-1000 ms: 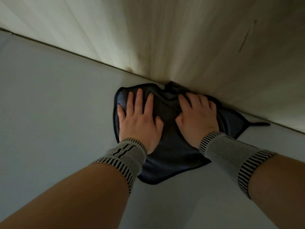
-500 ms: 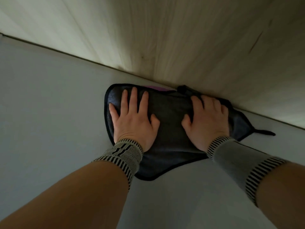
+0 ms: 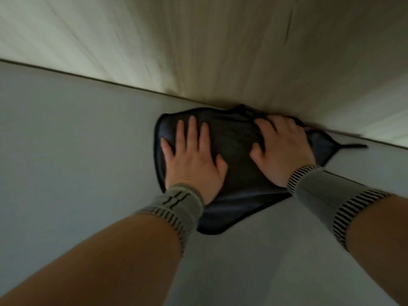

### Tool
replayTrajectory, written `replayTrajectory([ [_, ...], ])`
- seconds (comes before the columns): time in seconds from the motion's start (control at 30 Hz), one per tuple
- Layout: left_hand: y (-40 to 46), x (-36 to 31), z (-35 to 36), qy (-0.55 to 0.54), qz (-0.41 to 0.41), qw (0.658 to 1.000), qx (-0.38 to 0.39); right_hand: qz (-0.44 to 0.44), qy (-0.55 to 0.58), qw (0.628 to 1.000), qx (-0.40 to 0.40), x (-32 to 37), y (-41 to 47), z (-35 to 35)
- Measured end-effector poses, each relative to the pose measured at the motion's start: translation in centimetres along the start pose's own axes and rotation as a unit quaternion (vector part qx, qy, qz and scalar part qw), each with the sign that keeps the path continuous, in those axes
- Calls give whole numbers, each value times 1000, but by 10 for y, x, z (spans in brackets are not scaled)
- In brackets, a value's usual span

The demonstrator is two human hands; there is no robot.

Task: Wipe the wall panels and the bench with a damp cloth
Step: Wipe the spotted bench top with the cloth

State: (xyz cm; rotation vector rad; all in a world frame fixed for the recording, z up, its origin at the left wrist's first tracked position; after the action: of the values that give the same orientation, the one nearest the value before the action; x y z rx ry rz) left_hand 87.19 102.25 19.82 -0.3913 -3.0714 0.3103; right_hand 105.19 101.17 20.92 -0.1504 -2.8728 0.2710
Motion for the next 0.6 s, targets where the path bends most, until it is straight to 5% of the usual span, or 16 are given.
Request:
replayTrajectory([
  [0.13,-4,-23,8,-4,-10,1000,-3,74,-12,997,17,0,-9,-11],
  [0.27,-5,-20,10,21,-9,1000,-5,-82,-3,996,40,55,20,3],
  [0.4,-5,-22,8,11,-15,1000,-19,-101,23,994,46,34,24,4],
  [0.6,-4,-22,10,-6,-15,1000,-26,79,-8,997,9,-38,-29,-11],
])
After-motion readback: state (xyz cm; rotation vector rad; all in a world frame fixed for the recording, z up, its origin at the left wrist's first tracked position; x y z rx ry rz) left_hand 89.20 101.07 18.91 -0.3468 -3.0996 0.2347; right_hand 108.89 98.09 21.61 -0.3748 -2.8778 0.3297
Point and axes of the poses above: each hand's wrist, its own y-axis towards the middle knuckle, its own z-axis out of the palm, x = y × z, the point moved 3 cm from there along y, towards the middle knuckle, and after that the axes turned 11 degrees about y, right-handed, at the moved point
